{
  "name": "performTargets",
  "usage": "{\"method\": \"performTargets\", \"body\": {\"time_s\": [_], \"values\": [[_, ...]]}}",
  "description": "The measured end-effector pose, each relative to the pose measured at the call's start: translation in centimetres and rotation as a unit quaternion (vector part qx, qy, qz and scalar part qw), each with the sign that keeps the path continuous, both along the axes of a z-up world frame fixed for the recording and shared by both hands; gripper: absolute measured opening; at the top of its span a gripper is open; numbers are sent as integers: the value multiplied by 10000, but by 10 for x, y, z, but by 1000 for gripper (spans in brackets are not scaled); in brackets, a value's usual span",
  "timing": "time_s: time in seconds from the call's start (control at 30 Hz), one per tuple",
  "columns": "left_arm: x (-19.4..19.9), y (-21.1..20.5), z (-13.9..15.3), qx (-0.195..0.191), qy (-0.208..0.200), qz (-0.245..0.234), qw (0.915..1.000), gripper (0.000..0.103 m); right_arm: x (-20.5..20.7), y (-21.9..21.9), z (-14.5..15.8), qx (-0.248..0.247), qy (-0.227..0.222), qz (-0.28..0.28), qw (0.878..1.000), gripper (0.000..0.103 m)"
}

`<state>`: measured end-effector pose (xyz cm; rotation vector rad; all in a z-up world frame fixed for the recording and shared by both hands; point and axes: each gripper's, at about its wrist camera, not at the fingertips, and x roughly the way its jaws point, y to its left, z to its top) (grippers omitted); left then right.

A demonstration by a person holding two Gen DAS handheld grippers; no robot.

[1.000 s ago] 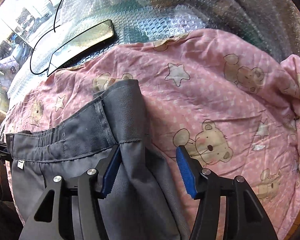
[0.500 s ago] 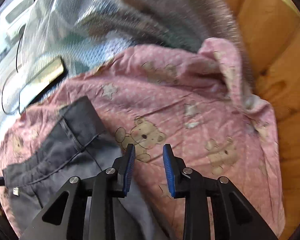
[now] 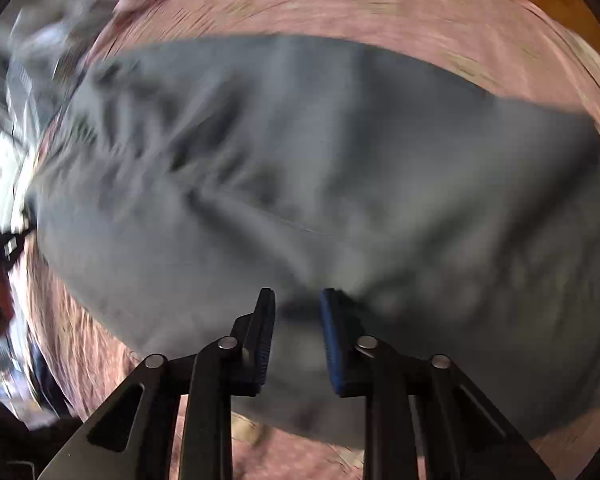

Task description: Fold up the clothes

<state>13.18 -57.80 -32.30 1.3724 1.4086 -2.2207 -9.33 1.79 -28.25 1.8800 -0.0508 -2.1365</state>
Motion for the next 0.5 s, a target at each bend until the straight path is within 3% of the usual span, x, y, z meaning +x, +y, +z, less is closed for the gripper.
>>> {"method": "performTargets", "body": {"time_s": [0.03, 0.1, 0.17, 0.23, 0.3, 0.4, 0.43, 0.47, 0.5], "values": [[5, -4, -1, 40, -22, 86, 10000, 4, 3, 35, 1, 37, -138, -547, 9984, 30], [5, 5, 16, -290, -146, 53, 9995, 6, 17, 79, 24, -686, 122, -930, 9932, 30], [0, 30, 47, -396, 219, -138, 9989, 8, 26, 96, 47, -494, 639, -784, 9936, 35], [-20, 68, 69, -453, 609, -535, 9957, 16, 29, 115, 48, -180, 870, -866, 9923, 37], [-53, 118, 70, -404, 749, -1208, 9890, 23, 24, 147, 32, 154, 997, -1116, 9886, 36], [-93, 184, 41, -367, 350, -2065, 9771, 23, 22, 211, 10, 983, 1005, -1428, 9797, 31], [-99, 198, 27, -607, -6, -2255, 9724, 23, 23, 227, 12, 889, 1199, -1514, 9771, 31], [-101, 205, 16, -820, -280, -2300, 9693, 23, 23, 245, 14, 1186, 1132, -1638, 9728, 31], [-100, 205, 10, -895, -345, -2190, 9710, 15, 21, 262, 21, 1251, 1127, -1713, 9707, 31]]}}
